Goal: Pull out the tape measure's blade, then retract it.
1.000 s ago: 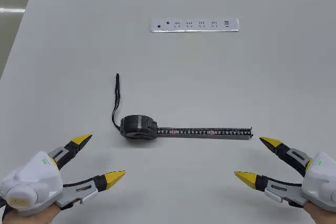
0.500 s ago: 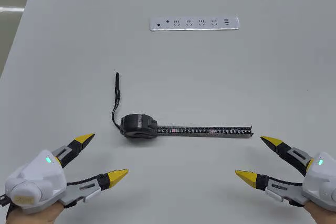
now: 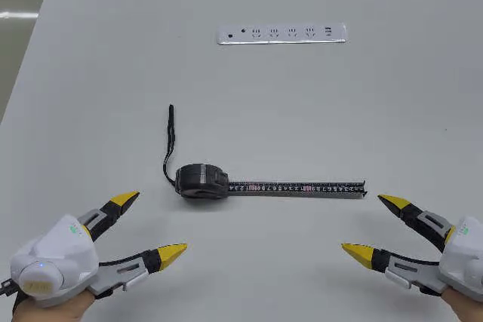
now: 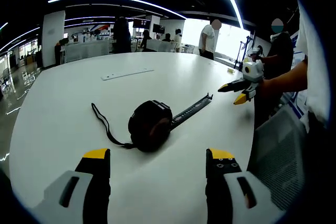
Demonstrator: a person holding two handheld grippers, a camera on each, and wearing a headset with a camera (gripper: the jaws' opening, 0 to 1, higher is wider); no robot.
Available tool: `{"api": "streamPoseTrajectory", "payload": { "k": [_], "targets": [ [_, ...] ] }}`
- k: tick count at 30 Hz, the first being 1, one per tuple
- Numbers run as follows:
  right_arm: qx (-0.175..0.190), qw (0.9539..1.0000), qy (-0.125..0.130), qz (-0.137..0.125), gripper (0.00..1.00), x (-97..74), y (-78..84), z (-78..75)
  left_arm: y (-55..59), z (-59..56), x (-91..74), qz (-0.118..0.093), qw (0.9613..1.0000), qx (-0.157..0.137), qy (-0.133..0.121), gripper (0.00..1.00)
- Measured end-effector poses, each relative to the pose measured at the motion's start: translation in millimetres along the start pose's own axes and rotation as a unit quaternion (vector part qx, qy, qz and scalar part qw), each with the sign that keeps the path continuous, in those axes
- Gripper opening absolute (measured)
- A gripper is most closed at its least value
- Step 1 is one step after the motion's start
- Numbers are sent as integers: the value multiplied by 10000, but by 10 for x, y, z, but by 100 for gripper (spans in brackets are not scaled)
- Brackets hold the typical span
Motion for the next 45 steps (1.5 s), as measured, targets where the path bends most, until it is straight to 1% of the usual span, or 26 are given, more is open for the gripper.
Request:
{"api": "streamPoseTrajectory", "payload": {
  "k": [9, 16, 22, 24, 26, 28, 35, 38, 45],
  "targets": [
    [15, 10000, -2, -7, 68, 13, 2, 0, -9, -4, 25, -24, 10000, -54, -22, 72],
    [6, 10000, 9, -31, 68, 13, -12, -2, 12, -37, 44, -32, 9999, -107, -27, 73],
    [12, 10000, 16, -42, 68, 16, -9, -8, 3, -59, 57, -46, 9999, -112, -29, 73],
    [9, 10000, 16, -51, 68, 18, -11, -9, 4, -51, 59, -46, 9999, -123, -66, 73],
    [7, 10000, 28, -56, 68, 20, -14, -10, 1, -45, 62, -71, 9997, -194, -93, 74],
    [13, 10000, 39, -64, 68, 23, -17, -14, 7, -45, 69, -51, 9997, -195, -137, 74],
    [17, 9999, 81, -70, 68, 44, -30, -17, 24, -99, 124, 6, 9997, -214, -155, 74],
    [45, 9999, 106, -94, 68, 58, -45, -19, 14, -99, 150, 14, 9994, -270, -227, 75],
    [36, 9998, 161, -90, 68, 81, -72, -13, -10, -91, 188, 20, 9990, -283, -343, 77]
  ]
}}
Point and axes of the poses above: the centre of the closed fingertips' face, and the gripper's own axes: x roughly forward along the fingers, z roughly to its left, y roughly out of its underside, the point moved 3 cm from there along -x, roughly backward along the fingers, and after that the axes turned 7 degrees about -x, right-handed, at the moved point
